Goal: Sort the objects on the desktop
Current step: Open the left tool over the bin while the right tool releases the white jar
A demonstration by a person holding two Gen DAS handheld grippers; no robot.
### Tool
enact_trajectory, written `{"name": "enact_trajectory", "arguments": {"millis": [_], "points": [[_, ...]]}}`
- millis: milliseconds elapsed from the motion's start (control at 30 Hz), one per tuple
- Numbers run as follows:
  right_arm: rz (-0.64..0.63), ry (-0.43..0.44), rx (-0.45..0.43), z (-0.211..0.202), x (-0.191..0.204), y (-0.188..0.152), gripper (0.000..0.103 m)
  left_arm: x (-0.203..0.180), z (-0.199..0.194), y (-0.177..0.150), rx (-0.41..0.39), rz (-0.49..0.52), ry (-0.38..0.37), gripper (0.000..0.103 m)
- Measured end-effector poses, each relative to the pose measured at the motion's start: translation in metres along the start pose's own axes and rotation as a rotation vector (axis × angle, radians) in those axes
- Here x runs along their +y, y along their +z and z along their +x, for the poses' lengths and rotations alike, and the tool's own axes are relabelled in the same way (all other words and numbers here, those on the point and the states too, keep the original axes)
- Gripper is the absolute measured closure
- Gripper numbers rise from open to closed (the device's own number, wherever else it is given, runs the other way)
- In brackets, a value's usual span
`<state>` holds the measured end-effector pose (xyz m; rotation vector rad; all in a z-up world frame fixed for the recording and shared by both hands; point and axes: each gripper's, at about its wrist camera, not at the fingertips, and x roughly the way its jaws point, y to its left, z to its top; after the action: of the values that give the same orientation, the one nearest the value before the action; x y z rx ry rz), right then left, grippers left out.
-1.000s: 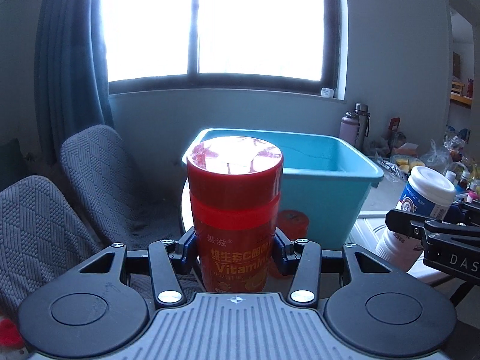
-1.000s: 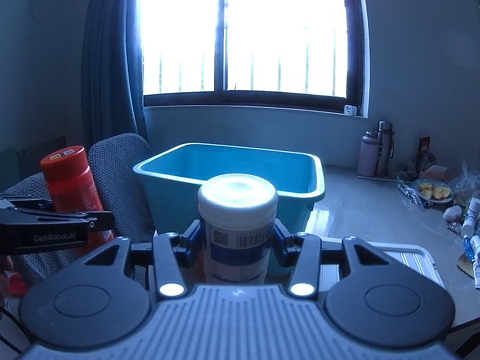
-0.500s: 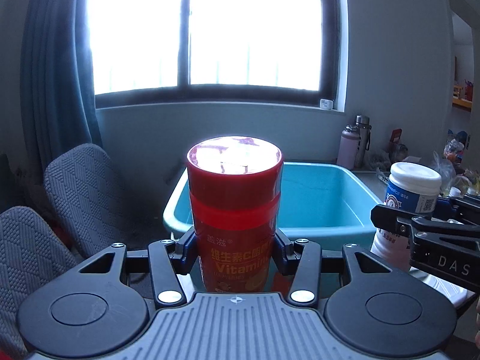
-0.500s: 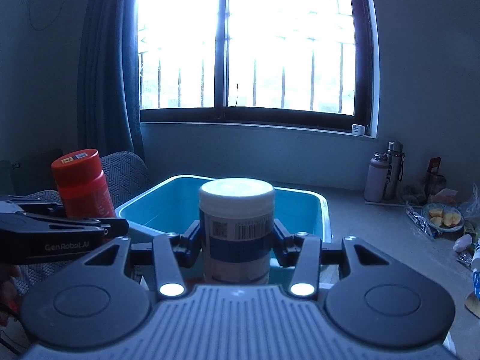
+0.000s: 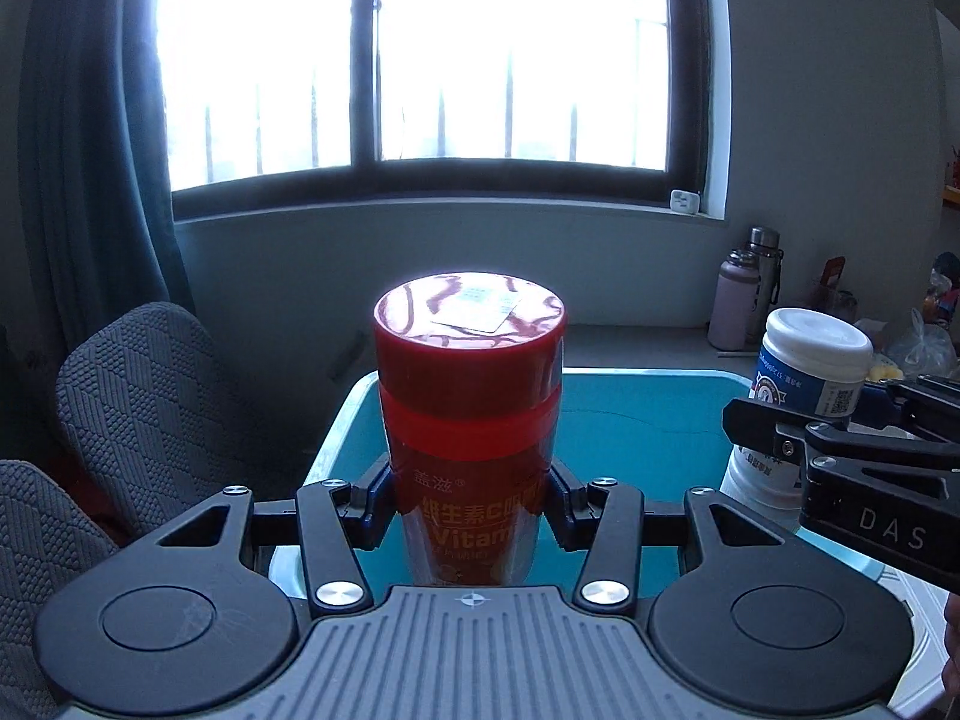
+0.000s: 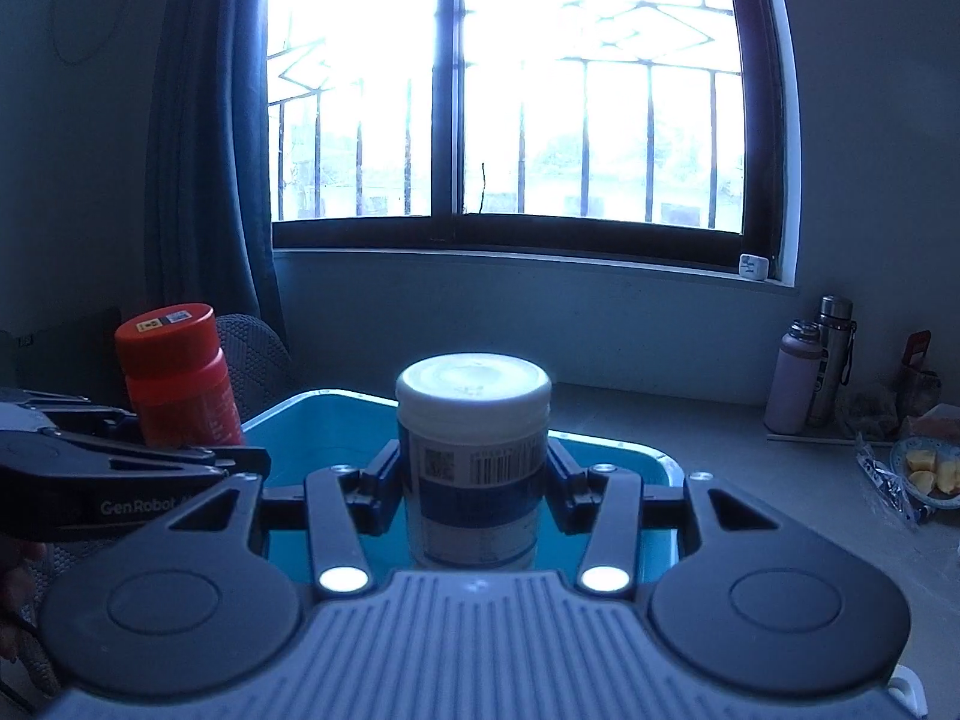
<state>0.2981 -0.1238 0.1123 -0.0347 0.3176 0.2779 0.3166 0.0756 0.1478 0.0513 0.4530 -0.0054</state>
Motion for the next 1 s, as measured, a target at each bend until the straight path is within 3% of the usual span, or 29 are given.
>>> {"name": "enact_trajectory", "arguments": {"millis": [200, 300, 367, 433, 633, 1000], "points": [[0.008, 0.018, 0.054, 0.027, -0.008, -0.009, 0.055, 0.003, 0.034, -0.001, 0.058, -0.017, 0.002, 0.053], [0.006, 0.017, 0.064, 0.032, -0.009, -0.014, 0.053, 0.006, 0.046, -0.002, 0.104, -0.055, -0.033, 0.052], [0.009, 0.000, 0.055, 0.032, -0.009, -0.014, 0.037, 0.007, 0.049, -0.004, 0.110, -0.073, -0.041, 0.049], [0.014, -0.003, 0.051, 0.030, -0.011, -0.014, 0.026, 0.005, 0.047, -0.004, 0.097, -0.059, -0.028, 0.035], [0.020, -0.008, 0.041, 0.021, -0.011, -0.016, 0.025, 0.001, 0.033, -0.009, 0.077, -0.024, -0.009, 0.031], [0.029, -0.025, 0.013, -0.020, -0.003, -0.027, 0.025, 0.020, -0.025, -0.029, 0.036, -0.055, 0.016, 0.031]]}}
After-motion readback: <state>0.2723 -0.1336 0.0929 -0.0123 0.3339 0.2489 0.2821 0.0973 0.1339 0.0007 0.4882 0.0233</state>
